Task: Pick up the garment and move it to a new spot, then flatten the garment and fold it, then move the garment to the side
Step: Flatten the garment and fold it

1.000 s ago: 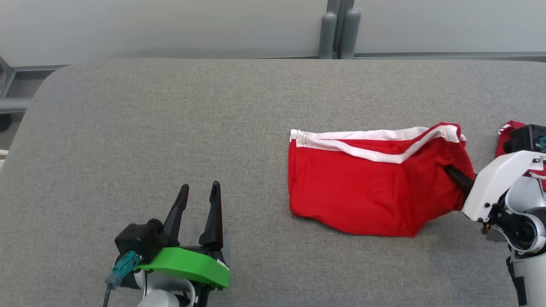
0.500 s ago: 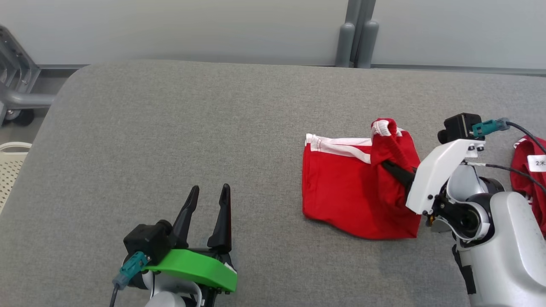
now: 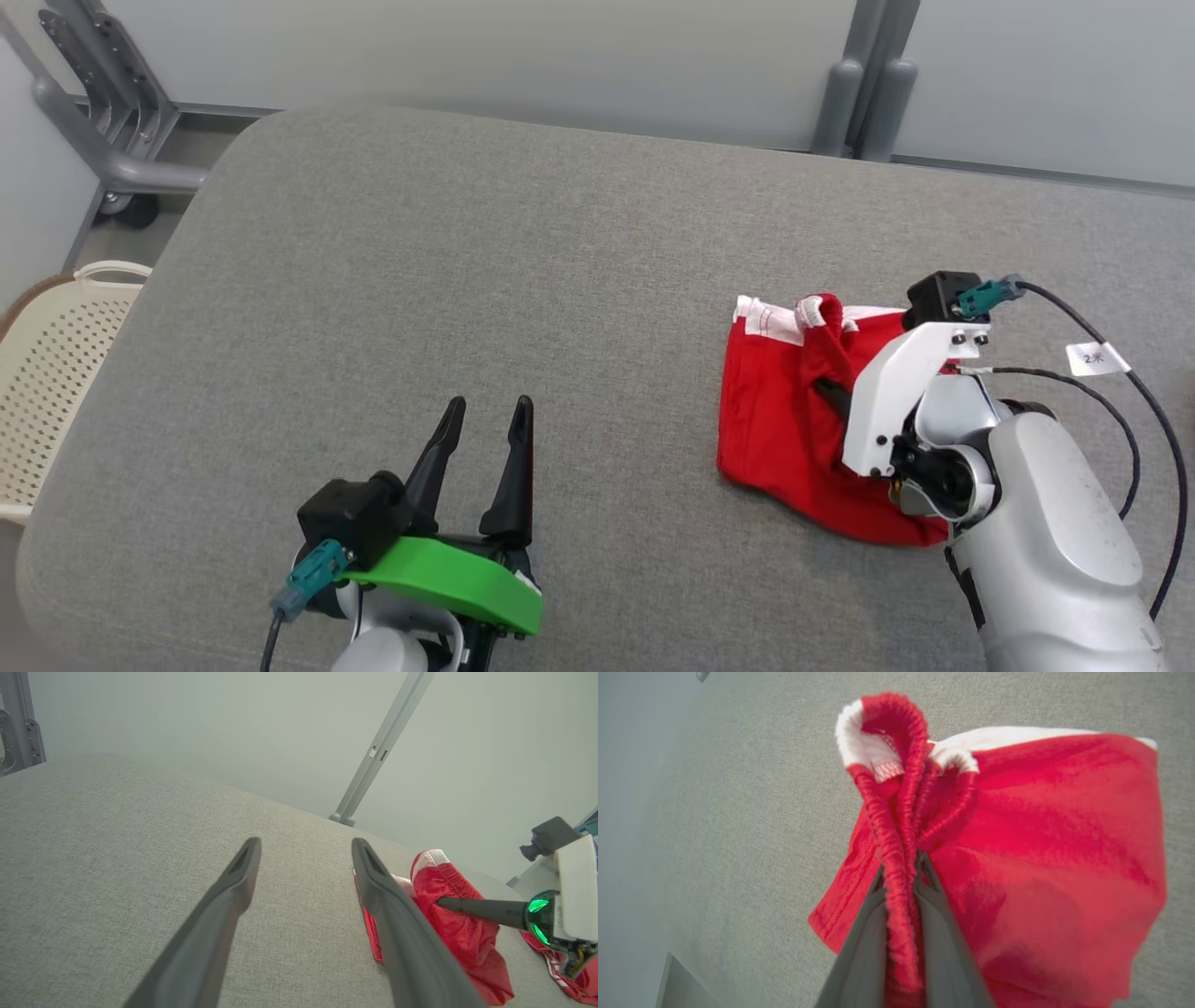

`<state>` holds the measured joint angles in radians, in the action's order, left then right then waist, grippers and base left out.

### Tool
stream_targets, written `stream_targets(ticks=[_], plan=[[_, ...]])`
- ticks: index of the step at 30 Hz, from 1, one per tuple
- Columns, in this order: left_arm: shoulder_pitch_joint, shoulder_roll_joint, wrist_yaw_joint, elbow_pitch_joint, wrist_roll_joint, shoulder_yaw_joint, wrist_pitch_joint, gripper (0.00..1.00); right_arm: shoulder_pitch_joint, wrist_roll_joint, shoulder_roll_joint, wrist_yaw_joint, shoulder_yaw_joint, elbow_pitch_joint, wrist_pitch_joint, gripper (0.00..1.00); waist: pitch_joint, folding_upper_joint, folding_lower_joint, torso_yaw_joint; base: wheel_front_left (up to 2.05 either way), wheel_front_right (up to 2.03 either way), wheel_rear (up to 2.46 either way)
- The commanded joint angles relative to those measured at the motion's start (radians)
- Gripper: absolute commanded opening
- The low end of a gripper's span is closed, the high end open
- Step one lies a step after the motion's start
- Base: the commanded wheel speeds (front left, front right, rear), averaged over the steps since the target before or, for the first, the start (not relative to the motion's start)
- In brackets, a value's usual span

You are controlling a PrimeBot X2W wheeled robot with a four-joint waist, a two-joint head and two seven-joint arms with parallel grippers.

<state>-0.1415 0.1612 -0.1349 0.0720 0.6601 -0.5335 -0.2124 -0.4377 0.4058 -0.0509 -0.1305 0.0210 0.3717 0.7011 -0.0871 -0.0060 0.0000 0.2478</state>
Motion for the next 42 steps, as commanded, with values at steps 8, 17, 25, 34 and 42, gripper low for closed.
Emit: stream_targets(ticks=[8, 17, 25, 34, 42], plan=[[-0.023, -0.017, 0.009, 0.021, 0.001, -0.008, -0.012, 1.00, -0.064, -0.069, -0.001, 0.000, 0.055, 0.140, -0.062, 0.83, -0.004, 0.0060, 0.0000, 0.046, 0.00, 0.00, 0.00], [-0.014, -0.014, 0.003, 0.032, 0.007, -0.001, -0.019, 1.00, -0.105, 0.022, -0.002, 0.000, 0.099, 0.161, -0.113, 1.00, 0.008, 0.0060, 0.0000, 0.036, 0.00, 0.00, 0.00], [-0.002, -0.001, -0.009, 0.018, 0.009, 0.007, -0.019, 1.00, -0.121, 0.078, -0.002, 0.000, 0.126, 0.081, -0.197, 1.00, 0.020, 0.0060, 0.0000, -0.011, 0.00, 0.00, 0.00], [0.008, 0.010, -0.031, -0.014, 0.007, 0.022, -0.020, 1.00, -0.064, -0.032, -0.072, 0.000, 0.102, -0.073, -0.346, 1.00, 0.026, 0.0060, 0.0000, -0.076, 0.00, 0.00, 0.00], [0.014, 0.017, -0.049, -0.031, -0.002, 0.027, -0.024, 1.00, 0.060, -0.063, -0.114, 0.000, 0.023, -0.156, -0.438, 1.00, 0.026, 0.0060, 0.0000, -0.129, 0.00, 0.00, 0.00]])
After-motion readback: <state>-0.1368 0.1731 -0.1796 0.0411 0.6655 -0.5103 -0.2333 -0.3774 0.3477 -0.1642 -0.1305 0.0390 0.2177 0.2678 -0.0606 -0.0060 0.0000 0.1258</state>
